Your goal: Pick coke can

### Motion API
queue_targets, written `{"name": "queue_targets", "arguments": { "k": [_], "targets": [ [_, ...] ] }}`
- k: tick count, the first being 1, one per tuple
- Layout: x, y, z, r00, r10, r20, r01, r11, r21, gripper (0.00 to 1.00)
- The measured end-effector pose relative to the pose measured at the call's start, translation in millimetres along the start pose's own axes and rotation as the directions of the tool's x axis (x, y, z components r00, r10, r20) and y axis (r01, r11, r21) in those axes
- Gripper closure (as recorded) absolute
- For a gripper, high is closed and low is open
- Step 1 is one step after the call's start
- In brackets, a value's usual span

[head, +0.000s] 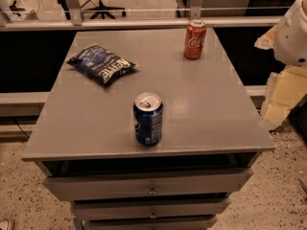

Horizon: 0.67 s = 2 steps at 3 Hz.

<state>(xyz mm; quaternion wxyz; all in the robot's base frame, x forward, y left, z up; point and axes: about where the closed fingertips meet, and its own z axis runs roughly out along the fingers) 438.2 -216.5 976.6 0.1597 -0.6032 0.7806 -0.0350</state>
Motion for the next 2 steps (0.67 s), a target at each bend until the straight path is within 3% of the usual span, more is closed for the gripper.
{"name": "queue_targets", "arguments": {
  "k": [1, 2],
  "targets": [
    [0.0, 0.0, 0.0, 1.000, 0.000, 0.000, 0.000, 1.0000, 0.000, 0.00],
    [5.3, -15.3, 12.7, 0.999, 0.022, 0.024, -0.023, 0.9995, 0.020, 0.00]
  ]
}}
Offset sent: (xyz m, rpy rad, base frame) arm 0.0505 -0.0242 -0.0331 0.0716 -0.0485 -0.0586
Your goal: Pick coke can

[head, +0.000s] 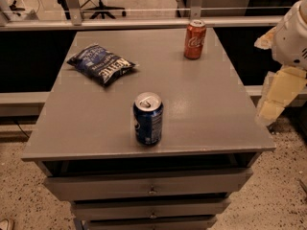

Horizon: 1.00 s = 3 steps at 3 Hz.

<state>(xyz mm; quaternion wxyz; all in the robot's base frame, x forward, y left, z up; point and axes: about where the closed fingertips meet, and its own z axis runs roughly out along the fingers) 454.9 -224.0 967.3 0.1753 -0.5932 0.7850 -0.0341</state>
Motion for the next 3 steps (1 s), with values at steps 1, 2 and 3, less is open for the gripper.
{"name": "queue_targets", "arguments": {
  "k": [1, 2, 3],
  "targets": [
    [13.2, -39.8, 39.2, 0.998, 0.037, 0.048, -0.039, 0.9984, 0.041, 0.00],
    [17.9, -95.0, 76.4, 0.990, 0.072, 0.122, -0.084, 0.9912, 0.103, 0.00],
    [20.6, -165.3, 106.1, 0.962, 0.131, 0.241, -0.175, 0.9699, 0.169, 0.00]
  ]
}}
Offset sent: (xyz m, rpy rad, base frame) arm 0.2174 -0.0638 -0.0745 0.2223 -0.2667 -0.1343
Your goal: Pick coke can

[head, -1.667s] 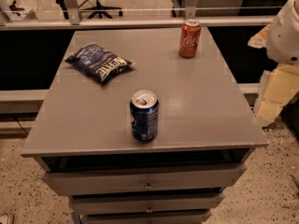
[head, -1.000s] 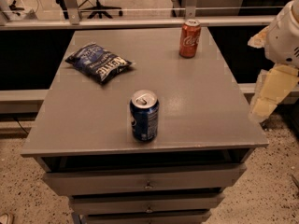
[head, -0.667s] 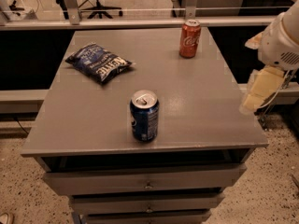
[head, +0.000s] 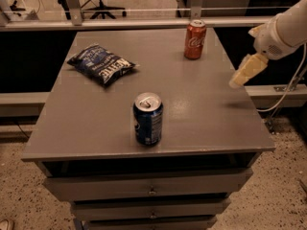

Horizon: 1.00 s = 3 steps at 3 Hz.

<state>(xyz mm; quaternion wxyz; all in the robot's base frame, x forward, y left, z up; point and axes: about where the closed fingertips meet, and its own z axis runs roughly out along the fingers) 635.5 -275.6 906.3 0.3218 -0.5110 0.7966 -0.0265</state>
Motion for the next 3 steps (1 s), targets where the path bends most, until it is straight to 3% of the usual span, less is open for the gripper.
{"name": "queue_targets", "arguments": {
  "k": [1, 2, 3],
  "targets": [
    [-5.5, -47.9, 36.5, 0.989, 0.080, 0.121, -0.085, 0.9959, 0.032, 0.00],
    [-23.4, -83.5, 70.3, 0.947, 0.178, 0.266, -0.189, 0.9818, 0.017, 0.00],
    [-46.7, -98.5, 95.9, 0.886, 0.260, 0.385, -0.266, 0.9632, -0.038, 0.00]
  ]
}}
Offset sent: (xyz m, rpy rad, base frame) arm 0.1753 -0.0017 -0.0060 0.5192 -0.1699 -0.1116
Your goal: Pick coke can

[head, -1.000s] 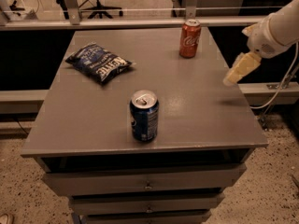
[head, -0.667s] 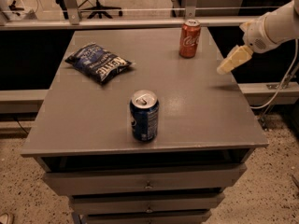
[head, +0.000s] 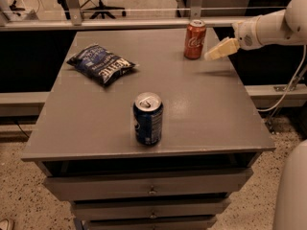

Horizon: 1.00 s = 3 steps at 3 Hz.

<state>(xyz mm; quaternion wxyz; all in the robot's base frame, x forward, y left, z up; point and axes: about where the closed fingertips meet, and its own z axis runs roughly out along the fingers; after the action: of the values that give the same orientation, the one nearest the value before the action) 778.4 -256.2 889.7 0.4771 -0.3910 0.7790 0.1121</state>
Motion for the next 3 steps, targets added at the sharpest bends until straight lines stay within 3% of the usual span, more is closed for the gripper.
{"name": "queue_targets", "arguments": {
  "k": [1, 3],
  "targets": [
    [-21.0, 10.5, 26.7, 0.993, 0.051, 0.106, -0.046, 0.9973, -0.057, 0.00],
    [-43.4, 33.4, 63.7, 0.967, 0.117, 0.227, -0.087, 0.9865, -0.139, 0.02]
  ]
}}
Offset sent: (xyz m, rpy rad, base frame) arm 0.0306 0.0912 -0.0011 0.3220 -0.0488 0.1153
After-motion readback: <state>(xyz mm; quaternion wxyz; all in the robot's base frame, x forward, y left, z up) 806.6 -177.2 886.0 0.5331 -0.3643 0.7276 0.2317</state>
